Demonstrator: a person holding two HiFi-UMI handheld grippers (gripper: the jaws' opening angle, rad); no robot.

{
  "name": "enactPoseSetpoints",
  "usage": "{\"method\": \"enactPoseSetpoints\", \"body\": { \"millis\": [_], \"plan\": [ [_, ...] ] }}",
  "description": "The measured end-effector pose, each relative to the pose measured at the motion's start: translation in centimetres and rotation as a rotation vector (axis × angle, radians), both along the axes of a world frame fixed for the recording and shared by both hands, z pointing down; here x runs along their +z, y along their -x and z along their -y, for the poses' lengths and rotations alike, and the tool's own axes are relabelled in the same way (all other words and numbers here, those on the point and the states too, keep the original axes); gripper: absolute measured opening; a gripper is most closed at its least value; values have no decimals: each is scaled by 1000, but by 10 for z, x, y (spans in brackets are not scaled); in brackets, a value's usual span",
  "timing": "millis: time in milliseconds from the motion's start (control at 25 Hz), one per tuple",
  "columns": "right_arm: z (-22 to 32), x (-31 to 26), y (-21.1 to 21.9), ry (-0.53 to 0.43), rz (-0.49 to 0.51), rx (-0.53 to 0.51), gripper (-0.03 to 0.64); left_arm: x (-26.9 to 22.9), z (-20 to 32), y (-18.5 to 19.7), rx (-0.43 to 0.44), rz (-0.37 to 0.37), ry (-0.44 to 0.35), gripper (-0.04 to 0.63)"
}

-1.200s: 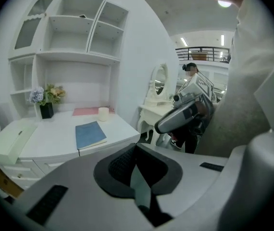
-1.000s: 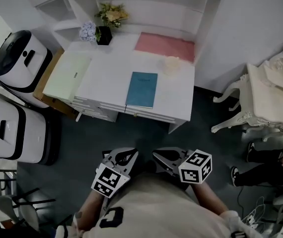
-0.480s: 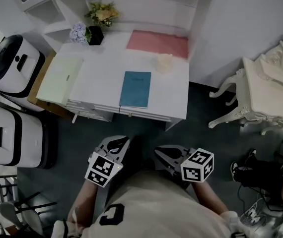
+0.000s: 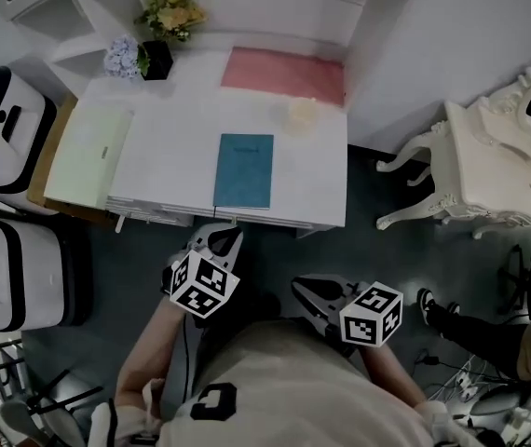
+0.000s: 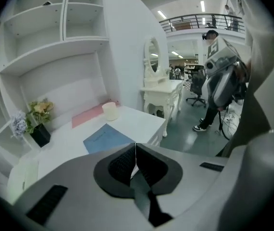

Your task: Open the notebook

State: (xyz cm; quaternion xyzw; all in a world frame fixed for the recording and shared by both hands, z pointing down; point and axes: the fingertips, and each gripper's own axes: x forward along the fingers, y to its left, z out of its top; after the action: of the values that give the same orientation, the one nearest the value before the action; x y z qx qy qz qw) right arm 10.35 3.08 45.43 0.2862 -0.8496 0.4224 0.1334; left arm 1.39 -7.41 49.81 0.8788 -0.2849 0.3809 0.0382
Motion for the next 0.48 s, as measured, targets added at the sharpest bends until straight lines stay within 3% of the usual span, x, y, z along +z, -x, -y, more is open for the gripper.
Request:
{"method": "enactPoseSetpoints", "body": {
  "millis": [200, 480],
  "plan": [
    [10, 3, 8, 14, -30, 18, 23, 32, 32, 4, 80, 130, -34, 16],
    [21, 4, 19, 27, -60, 36, 23, 92, 48, -4, 217, 252, 32, 26]
  ]
}}
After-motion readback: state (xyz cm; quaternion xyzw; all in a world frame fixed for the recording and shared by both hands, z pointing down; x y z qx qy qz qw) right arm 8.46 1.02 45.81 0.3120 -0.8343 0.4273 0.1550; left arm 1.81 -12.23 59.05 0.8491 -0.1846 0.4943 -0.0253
